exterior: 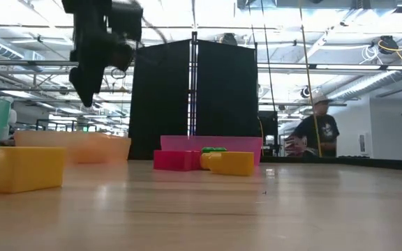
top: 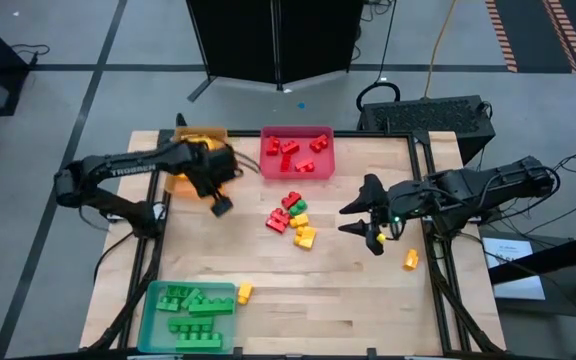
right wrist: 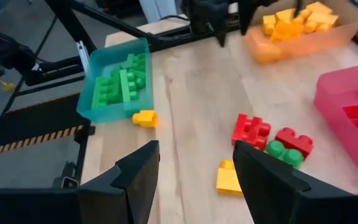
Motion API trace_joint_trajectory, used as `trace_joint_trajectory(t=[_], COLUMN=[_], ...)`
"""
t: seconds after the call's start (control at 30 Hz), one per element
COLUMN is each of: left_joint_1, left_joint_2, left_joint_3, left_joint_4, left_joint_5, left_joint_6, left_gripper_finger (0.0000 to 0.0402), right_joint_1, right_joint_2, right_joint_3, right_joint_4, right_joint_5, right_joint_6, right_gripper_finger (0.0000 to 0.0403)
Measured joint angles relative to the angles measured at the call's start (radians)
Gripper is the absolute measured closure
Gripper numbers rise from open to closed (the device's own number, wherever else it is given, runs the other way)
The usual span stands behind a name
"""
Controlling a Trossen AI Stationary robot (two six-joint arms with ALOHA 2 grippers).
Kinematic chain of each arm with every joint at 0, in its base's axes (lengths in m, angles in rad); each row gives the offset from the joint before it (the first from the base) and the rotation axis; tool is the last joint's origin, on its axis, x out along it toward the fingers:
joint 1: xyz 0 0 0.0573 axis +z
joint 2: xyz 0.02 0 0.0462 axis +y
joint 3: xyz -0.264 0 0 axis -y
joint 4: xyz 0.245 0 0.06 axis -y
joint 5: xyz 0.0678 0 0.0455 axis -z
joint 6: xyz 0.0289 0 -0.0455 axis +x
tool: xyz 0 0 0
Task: Sort blocks
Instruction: Put the yellow game piece into the yellow bin
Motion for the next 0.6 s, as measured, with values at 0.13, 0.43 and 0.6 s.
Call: trace_joint_trajectory(t=[0.13,0.43,0.6], left_joint_1=[-0.206,-0.389,-0.367], left_joint_2=[0.000,-0.001,-0.004], left_joint_3=[0.000,0.000,0.000], left_joint_4=[0.069,0.166,0.161], left_joint_5=[0.039,-0.049,-0.061], left_joint_6=[-0.129,-0.313,-0.311], left_gripper_finger=[0.0057,0.0057,0.0057], right_joint_1=[0.009,0.041,0.033], right_joint_2=[0.051,0.329,0.514], right_joint_3=[0.000,0.000,0.000], right_joint_4=[0.036,0.317,0.575], right_joint_5=[-0.017,-0.102,-0.166], right_joint_6=[0.034,-0.010,-0.024], right_gripper_finger=[0.0202,0.0227,0.0332])
